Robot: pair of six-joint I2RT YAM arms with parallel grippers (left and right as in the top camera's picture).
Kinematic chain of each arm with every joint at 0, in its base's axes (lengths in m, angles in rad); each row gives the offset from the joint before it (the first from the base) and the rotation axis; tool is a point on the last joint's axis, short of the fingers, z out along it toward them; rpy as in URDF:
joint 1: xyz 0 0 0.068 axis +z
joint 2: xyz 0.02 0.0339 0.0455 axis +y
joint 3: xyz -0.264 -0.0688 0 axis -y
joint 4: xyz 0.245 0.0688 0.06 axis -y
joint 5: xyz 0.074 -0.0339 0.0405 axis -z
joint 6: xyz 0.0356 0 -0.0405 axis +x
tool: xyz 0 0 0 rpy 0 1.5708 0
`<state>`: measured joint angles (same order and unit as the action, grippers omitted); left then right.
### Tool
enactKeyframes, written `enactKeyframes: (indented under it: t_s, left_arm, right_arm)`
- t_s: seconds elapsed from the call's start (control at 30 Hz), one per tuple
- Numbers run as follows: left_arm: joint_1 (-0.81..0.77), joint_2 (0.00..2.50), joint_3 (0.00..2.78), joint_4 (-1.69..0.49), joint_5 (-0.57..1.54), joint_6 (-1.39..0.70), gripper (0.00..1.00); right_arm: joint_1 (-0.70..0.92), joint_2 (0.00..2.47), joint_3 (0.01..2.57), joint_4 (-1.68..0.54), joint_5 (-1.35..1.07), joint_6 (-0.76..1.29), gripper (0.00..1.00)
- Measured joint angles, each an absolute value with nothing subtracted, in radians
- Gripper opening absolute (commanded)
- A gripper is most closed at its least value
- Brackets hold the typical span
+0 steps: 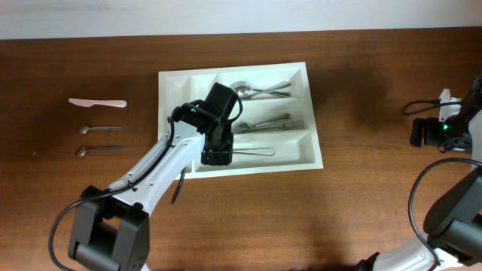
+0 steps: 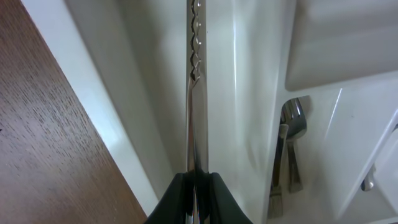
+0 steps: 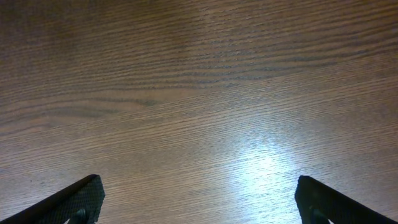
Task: Pack container
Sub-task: 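Carry the tongs right and lower them into the tray, then lower the tongs into the bottom long compartment and open the left gripper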
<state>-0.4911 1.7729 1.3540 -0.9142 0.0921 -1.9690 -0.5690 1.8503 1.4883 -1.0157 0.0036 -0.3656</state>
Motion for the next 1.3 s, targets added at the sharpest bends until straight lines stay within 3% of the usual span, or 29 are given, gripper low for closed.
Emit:
enactKeyframes:
  t_s: [0.8, 1.07, 1.3]
  left_arm:
    - [-0.57, 1.915, 1.354, -0.757, 0.108, -1.98, 0.02]
    - [-0.57, 1.915, 1.354, -0.74, 0.107, -1.98, 0.15]
    - [-0.57, 1.915, 1.354, -0.717, 0.108, -1.98, 0.17]
  right_arm:
    - [-0.569, 1.85, 1.488, -1.016, 0.004, -0.366, 0.99]
    - [-0.569, 1.85, 1.488, -1.016, 0.004, -0.366, 0.99]
    - [-0.569, 1.85, 1.488, -1.016, 0.004, -0.366, 0.99]
